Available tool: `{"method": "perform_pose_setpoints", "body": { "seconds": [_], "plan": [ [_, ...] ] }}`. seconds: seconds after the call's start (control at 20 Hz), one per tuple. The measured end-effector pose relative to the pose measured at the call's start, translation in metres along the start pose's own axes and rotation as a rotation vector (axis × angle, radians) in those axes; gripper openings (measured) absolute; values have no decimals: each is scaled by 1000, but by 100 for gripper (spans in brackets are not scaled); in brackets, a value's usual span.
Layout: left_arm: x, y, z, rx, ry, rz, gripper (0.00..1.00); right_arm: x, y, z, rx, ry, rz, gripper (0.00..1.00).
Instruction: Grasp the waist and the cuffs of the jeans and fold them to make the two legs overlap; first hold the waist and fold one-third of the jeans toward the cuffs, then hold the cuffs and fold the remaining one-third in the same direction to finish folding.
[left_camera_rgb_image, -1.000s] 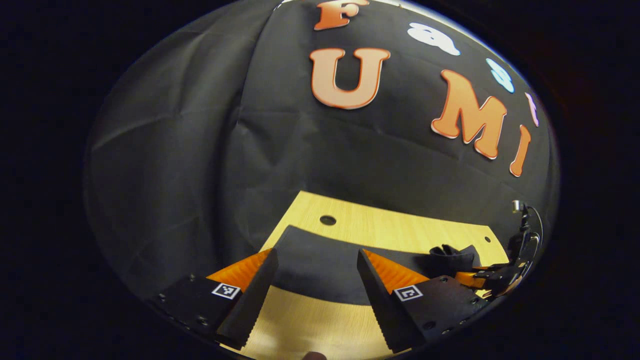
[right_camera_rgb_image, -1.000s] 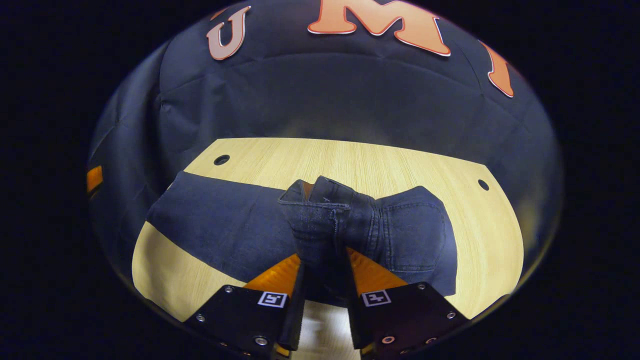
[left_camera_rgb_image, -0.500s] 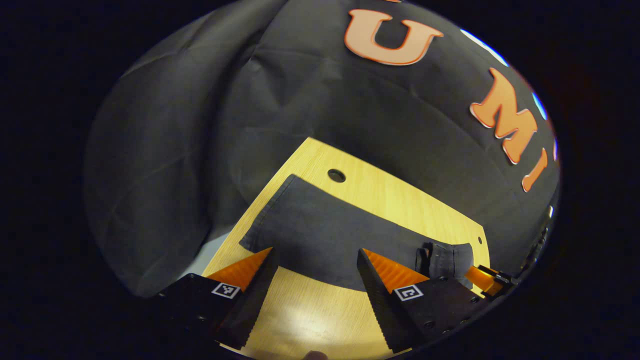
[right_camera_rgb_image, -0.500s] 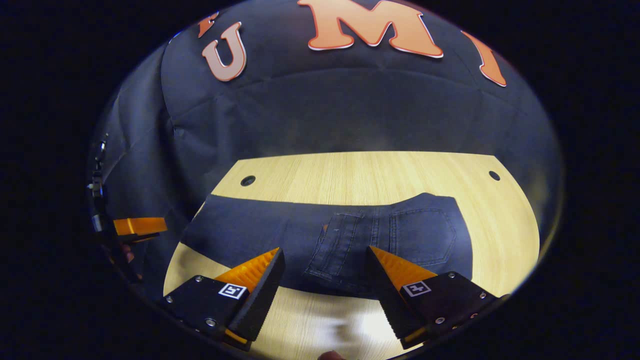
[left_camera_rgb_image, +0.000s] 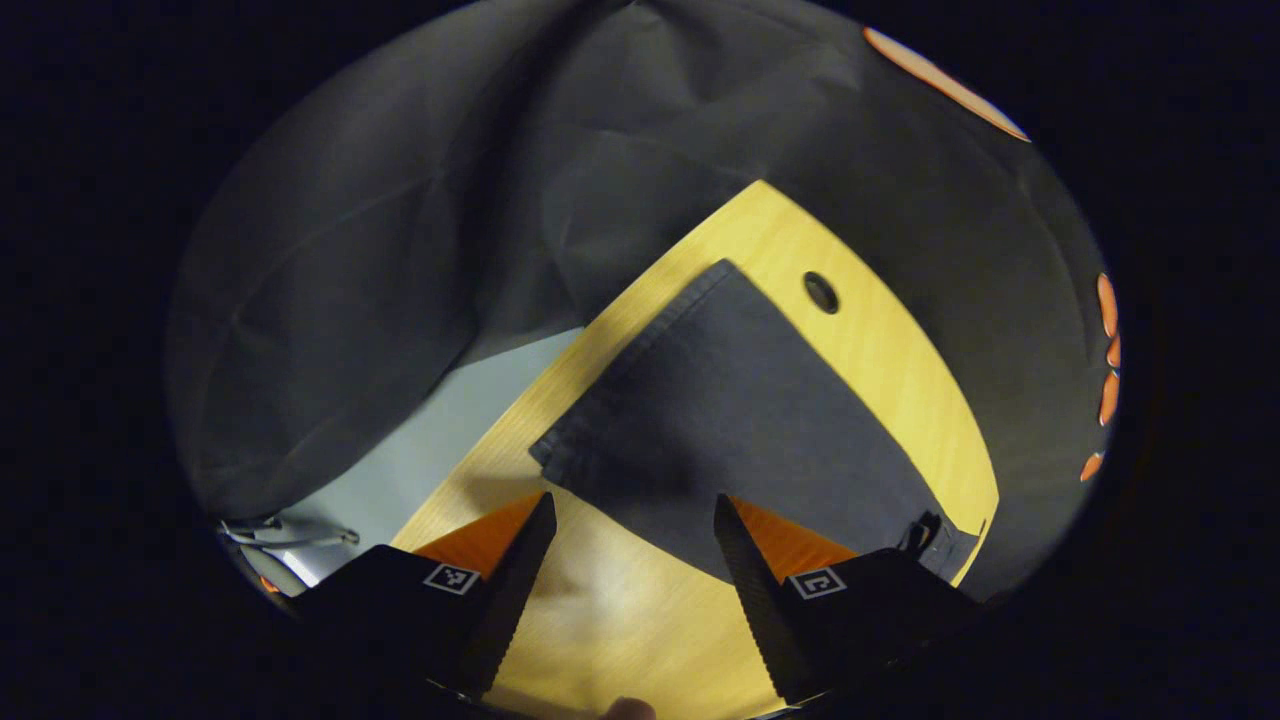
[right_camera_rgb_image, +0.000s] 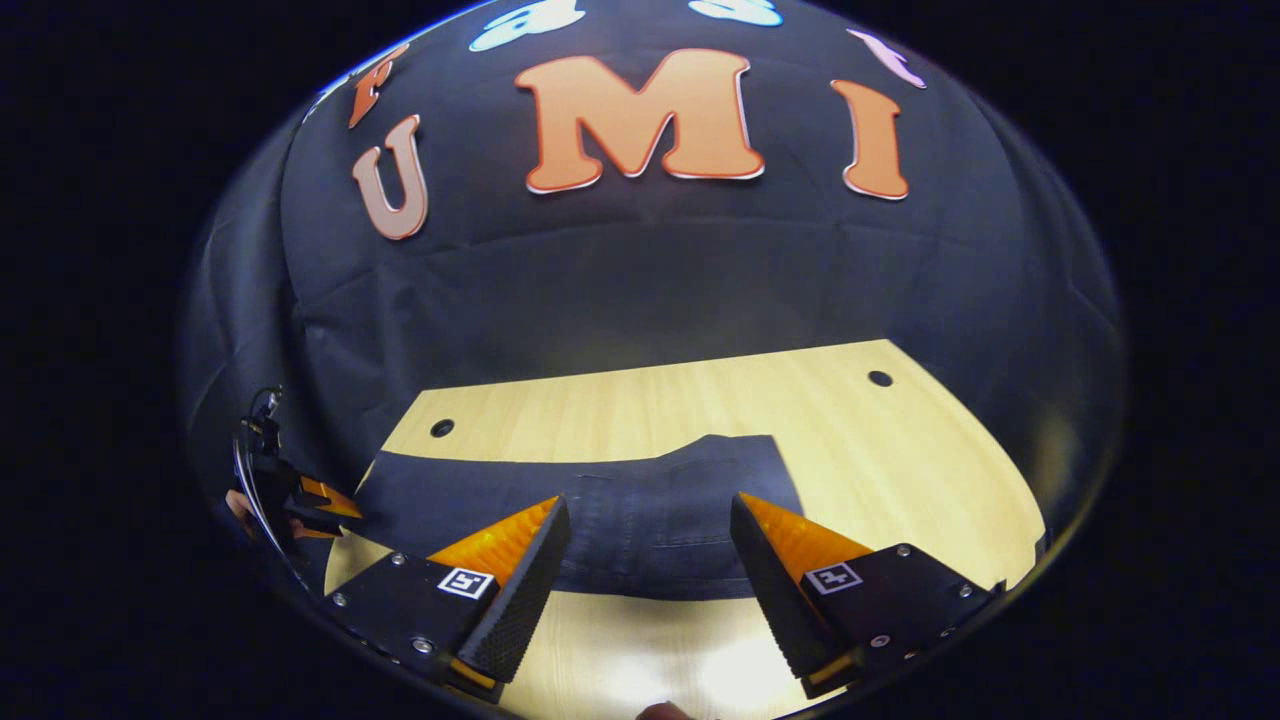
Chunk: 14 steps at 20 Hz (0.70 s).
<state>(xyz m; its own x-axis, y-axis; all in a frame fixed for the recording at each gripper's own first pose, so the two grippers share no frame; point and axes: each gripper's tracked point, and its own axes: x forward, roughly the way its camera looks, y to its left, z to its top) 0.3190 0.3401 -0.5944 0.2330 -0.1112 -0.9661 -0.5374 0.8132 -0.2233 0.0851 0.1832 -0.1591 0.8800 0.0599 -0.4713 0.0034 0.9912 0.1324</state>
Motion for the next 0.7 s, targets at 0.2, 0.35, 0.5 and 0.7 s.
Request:
{"method": "perform_pose_setpoints", "body": {
  "seconds": [0.2, 0.35, 0.5, 0.7],
  "plan": [
    [6, 8, 13, -1, 30, 133, 92, -21, -28, -4, 20, -13, -56, 97],
    [8, 16, 9, 25, 59, 247, 95, -31, -41, -10, 20, -11, -88, 98],
    [11, 14, 11, 47, 56, 281, 94, -41, -51, -12, 37, -17, -109, 97],
    [15, -4, 16, 22, 4, 188, 67, -47, -61, -13, 75, -27, -126, 97]
  ]
}}
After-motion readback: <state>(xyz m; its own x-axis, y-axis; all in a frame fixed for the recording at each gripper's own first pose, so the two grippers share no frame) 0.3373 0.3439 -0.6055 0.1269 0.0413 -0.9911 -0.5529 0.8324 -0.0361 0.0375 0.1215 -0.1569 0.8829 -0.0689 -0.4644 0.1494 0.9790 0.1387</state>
